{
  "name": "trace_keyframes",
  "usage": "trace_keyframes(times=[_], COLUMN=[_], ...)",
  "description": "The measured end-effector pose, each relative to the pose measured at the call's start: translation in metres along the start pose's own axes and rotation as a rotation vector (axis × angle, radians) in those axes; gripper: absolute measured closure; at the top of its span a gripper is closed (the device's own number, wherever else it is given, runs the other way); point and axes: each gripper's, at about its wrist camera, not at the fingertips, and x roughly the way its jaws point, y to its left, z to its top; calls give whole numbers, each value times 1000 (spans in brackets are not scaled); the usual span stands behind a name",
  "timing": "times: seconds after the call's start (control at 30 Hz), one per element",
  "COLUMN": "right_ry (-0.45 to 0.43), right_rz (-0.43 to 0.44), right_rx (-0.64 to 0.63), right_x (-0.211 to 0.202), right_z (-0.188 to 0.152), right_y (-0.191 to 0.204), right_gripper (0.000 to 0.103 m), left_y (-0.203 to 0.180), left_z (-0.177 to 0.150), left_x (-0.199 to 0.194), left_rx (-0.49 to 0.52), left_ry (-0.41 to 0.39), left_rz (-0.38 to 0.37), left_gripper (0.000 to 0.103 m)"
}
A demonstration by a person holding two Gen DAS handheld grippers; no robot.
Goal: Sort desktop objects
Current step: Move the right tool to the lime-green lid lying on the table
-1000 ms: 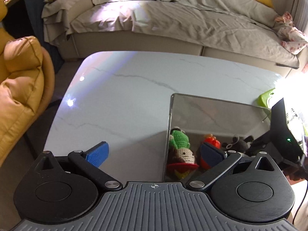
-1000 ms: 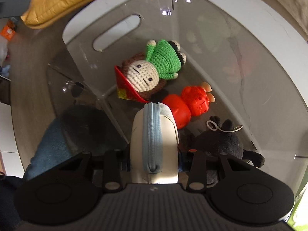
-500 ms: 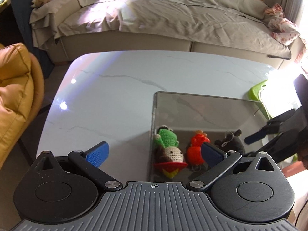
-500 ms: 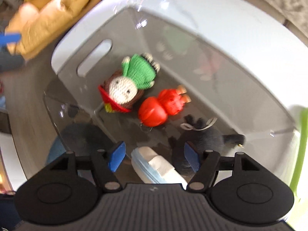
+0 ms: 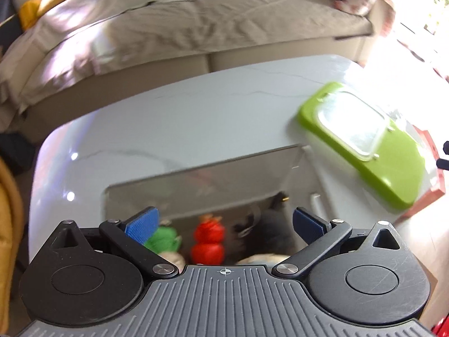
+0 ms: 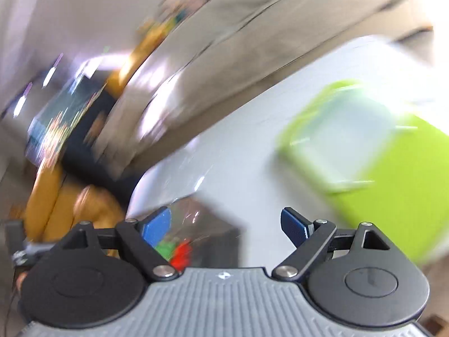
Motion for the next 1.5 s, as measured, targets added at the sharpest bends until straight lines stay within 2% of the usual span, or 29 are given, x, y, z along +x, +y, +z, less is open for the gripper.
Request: trace_keyframes(times=[0.07, 0.13, 0.23, 0.37, 0.4, 0.43, 0.53, 0.63, 0.77, 0.9, 1.03, 1.13, 1.23, 1.3, 1.37, 1.47, 1.5], right_ry=[-59, -74, -87, -161, -173, -186, -199, -209, -223, -249, -254, -253, -253, -260, -260, -267, -269], right_rz=[-20, -69, -138, -111, -123, -138, -176, -162, -167, -177, -214, -237, -223, -210, -203, -180, -169], right_rx=[140, 227, 310, 418, 424, 429, 411, 421, 436, 463, 458, 455, 484, 491, 474, 443, 431], right_x=[-19, -27, -27, -17, -14, -11, 1, 2, -4, -11, -17, -17, -15, -13, -12, -16, -17], right_z=[-12, -28, -49, -59, -56, -53, -40, -38, -51, -69, -80, -84, -84, -84, -83, -82, -82], right_y=[-52, -93, -138, -182, -188, -194, -203, -207, -207, -208, -208, -210, -216, -216, -211, -192, -185], right_gripper=[20, 28, 36, 33, 26, 24, 24, 23, 21, 18, 16, 15, 15, 15, 15, 15, 11], left_y=[-31, -63, -108, -153, -160, -166, -170, -157, -145, -141, -136, -137, -146, -150, -147, -131, -122], left_z=[20, 36, 49, 60, 63, 67, 89, 126, 173, 212, 234, 237, 230, 220, 203, 168, 154], left_x=[14, 36, 65, 96, 102, 107, 126, 159, 214, 276, 320, 339, 340, 320, 283, 201, 173], left_rx=[63, 107, 166, 234, 253, 272, 298, 251, 223, 168, 38, -30, 3, 41, 67, 96, 102], left_ry=[17, 58, 101, 144, 144, 139, 114, 109, 95, 104, 126, 175, 195, 167, 132, 21, -22], left_rz=[-39, -80, -70, -64, -60, -52, -44, -93, -161, -160, -237, -283, -287, -261, -289, -319, -314], left_gripper=[0, 0, 0, 0, 0, 0, 0, 0, 0, 0, 0, 0, 0, 0, 0, 0, 0])
